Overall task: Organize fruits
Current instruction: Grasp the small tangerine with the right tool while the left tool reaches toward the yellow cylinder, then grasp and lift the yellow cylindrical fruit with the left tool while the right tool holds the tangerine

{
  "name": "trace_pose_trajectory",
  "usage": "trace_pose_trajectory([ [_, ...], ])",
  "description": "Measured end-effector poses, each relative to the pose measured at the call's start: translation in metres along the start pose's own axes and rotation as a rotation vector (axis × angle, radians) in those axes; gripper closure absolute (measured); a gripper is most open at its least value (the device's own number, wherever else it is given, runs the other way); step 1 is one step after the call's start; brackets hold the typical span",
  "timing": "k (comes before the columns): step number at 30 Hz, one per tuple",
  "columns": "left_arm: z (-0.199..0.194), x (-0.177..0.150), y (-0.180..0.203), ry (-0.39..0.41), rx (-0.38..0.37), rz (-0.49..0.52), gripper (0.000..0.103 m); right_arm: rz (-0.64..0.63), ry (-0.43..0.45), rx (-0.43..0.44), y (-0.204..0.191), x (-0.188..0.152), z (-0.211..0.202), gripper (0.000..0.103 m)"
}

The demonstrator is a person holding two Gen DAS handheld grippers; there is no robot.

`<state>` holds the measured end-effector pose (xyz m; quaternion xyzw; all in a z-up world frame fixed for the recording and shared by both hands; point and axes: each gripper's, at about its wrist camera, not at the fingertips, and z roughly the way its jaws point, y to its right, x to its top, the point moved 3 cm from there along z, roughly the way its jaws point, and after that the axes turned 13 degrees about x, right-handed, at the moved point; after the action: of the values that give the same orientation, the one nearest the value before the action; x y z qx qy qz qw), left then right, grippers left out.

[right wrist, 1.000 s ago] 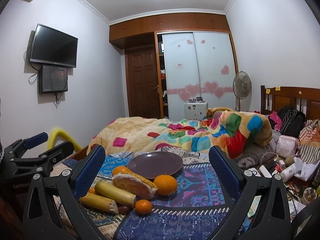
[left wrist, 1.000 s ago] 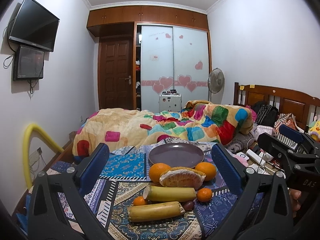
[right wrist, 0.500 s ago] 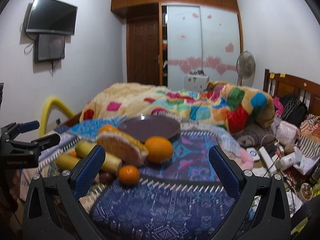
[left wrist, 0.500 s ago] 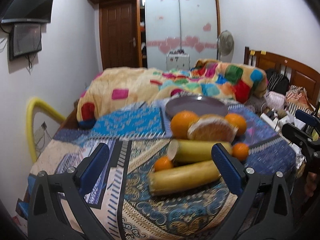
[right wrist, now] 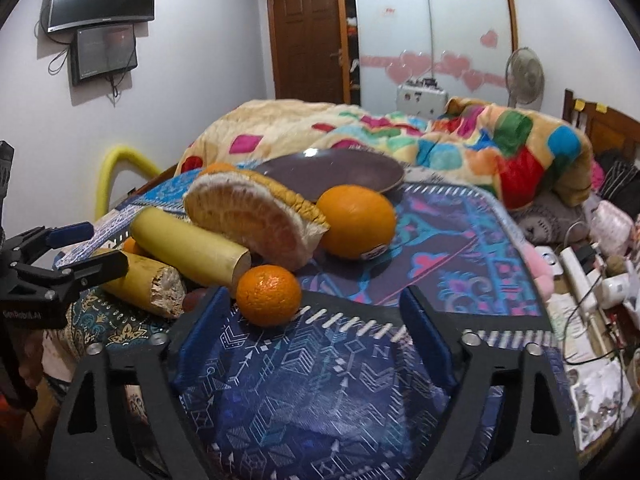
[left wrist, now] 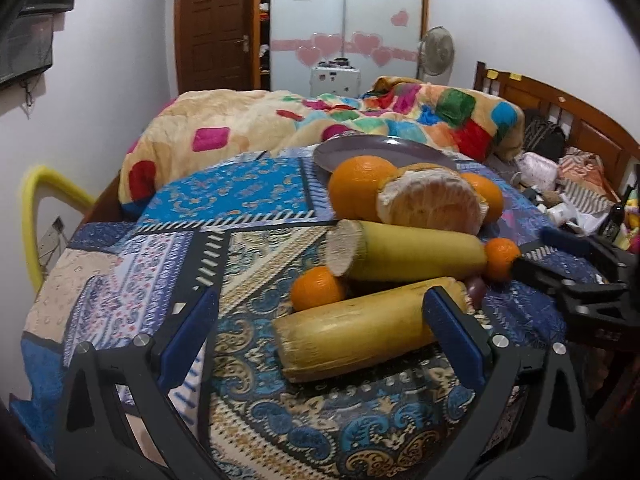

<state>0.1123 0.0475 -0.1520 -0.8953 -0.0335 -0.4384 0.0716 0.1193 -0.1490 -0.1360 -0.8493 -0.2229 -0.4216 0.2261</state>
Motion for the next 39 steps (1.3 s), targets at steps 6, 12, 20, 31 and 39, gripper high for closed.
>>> trace_pose_trajectory([
  [6,0.003,0.001,0.011,-0.005,-0.070,0.026,0.000,0.011,-0.025,0.054,-0.005,0.000,0.013,0.040],
  [12,0.003,-0.003,0.022,-0.005,-0.089,0.061,0.000,-0.016,-0.034,0.093,-0.014,-0.003,0.018,0.062],
  [20,-0.009,-0.014,0.027,-0.005,-0.026,0.103,0.008,-0.001,-0.041,0.077,-0.009,-0.006,0.007,0.068],
  [31,-0.028,-0.020,0.027,-0.033,0.002,0.175,0.024,0.019,-0.040,0.041,0.001,-0.016,-0.027,0.068],
  [39,-0.004,-0.017,0.029,-0.032,-0.034,0.273,0.015,0.038,-0.057,0.027,0.008,-0.027,-0.040,0.068],
])
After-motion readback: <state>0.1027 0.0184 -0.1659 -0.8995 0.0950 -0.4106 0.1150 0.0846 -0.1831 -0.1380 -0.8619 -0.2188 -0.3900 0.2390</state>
